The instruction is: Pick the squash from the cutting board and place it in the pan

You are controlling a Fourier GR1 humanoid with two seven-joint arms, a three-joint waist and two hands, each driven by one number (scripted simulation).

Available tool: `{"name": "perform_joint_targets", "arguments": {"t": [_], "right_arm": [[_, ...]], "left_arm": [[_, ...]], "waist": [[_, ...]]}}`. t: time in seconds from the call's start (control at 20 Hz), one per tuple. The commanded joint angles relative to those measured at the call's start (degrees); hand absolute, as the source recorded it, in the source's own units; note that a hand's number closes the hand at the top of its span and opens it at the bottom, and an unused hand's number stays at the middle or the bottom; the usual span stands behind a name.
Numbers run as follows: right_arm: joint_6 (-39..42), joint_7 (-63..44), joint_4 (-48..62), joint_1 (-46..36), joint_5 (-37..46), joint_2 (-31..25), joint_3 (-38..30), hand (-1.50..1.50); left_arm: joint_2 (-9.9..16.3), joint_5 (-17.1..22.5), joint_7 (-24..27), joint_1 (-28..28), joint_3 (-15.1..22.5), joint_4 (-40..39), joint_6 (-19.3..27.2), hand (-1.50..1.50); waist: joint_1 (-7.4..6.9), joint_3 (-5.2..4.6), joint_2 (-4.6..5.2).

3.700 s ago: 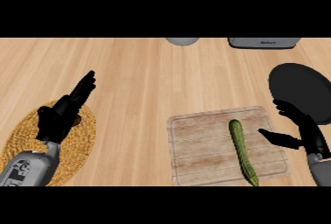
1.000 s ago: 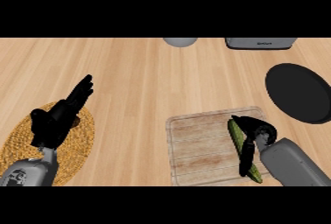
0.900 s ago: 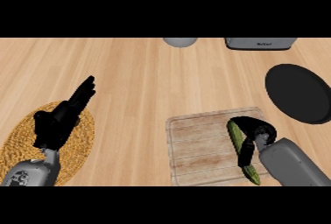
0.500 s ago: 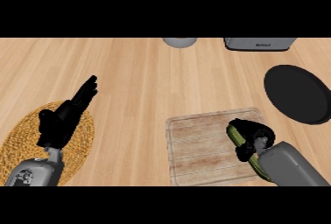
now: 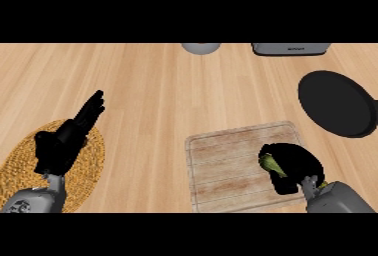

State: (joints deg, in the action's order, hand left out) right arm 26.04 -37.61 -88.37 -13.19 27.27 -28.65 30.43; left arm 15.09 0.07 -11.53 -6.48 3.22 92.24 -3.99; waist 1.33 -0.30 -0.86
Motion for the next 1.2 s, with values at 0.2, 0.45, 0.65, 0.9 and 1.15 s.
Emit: {"name": "perform_joint_targets", "arguments": {"t": [0.2, 0.45, 0.65, 0.9, 1.15], "right_arm": [[-20.4, 18.8, -22.1, 15.8, 11.5, -10.9, 1.7, 1.50], [-32.7, 22.6, -32.9, 20.4, 16.7, -14.2, -5.4, 1.50], [-41.4, 29.0, -37.1, 30.8, 14.1, -15.2, -11.8, 1.50], [-45.4, 34.8, -38.1, 39.7, 5.3, -14.1, -21.9, 1.50], [-43.6, 37.5, -25.2, 30.0, -5.7, -8.8, -26.7, 1.50]], "left_arm": [[0.2, -0.2, 0.4, 3.4, -0.9, 0.4, 0.6, 0.00], [-0.6, 0.2, -0.5, 1.3, -1.3, 0.3, 1.1, 0.00], [-2.3, -2.1, -0.1, 1.5, 1.1, 0.6, 2.1, 0.00], [-1.1, -1.3, -1.0, -1.1, -0.5, -0.3, 0.4, 0.00], [-2.5, -1.9, -1.5, -2.7, 0.7, -0.2, 0.1, 0.00]], "waist": [[2.59, 0.41, -0.30], [3.44, 0.41, -0.34], [1.84, 0.43, 0.27], [0.47, 0.39, 0.57], [-1.47, 0.39, 0.97]]}}
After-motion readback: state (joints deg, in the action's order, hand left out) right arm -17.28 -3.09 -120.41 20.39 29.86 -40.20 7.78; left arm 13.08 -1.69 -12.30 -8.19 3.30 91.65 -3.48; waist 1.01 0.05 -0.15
